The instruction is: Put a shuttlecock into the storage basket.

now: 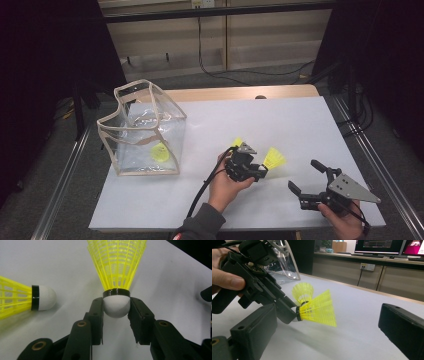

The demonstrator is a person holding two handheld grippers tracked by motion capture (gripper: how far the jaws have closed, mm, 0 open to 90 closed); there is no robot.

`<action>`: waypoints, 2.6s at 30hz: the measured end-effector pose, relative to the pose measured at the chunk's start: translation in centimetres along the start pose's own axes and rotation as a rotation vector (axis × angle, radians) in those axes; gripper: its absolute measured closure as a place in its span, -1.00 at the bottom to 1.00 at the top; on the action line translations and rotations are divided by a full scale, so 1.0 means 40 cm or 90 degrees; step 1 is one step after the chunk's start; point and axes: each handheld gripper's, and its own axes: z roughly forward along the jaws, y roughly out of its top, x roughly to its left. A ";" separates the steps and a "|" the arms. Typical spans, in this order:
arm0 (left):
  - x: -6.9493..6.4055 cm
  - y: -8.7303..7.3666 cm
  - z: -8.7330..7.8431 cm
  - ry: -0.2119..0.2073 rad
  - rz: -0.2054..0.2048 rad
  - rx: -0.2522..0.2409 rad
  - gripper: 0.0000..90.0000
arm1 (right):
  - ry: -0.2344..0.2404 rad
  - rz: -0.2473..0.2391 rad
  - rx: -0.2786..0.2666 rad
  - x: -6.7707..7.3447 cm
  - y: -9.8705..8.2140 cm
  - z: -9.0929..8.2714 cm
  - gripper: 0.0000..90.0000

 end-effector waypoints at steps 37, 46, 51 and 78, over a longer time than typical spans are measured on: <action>0.026 0.031 -0.116 -0.002 -0.003 0.003 0.45 | -0.001 0.000 0.000 0.001 0.000 -0.001 -0.96; 0.040 0.035 -0.145 0.001 -0.009 0.005 0.44 | -0.001 -0.001 -0.001 0.001 0.000 0.000 -0.96; 0.048 0.039 -0.161 -0.001 -0.016 0.006 0.45 | -0.001 -0.001 -0.002 0.001 0.000 0.001 -0.96; 0.079 0.063 -0.228 0.027 -0.031 0.003 0.45 | 0.002 -0.003 0.001 0.002 0.000 0.002 -0.96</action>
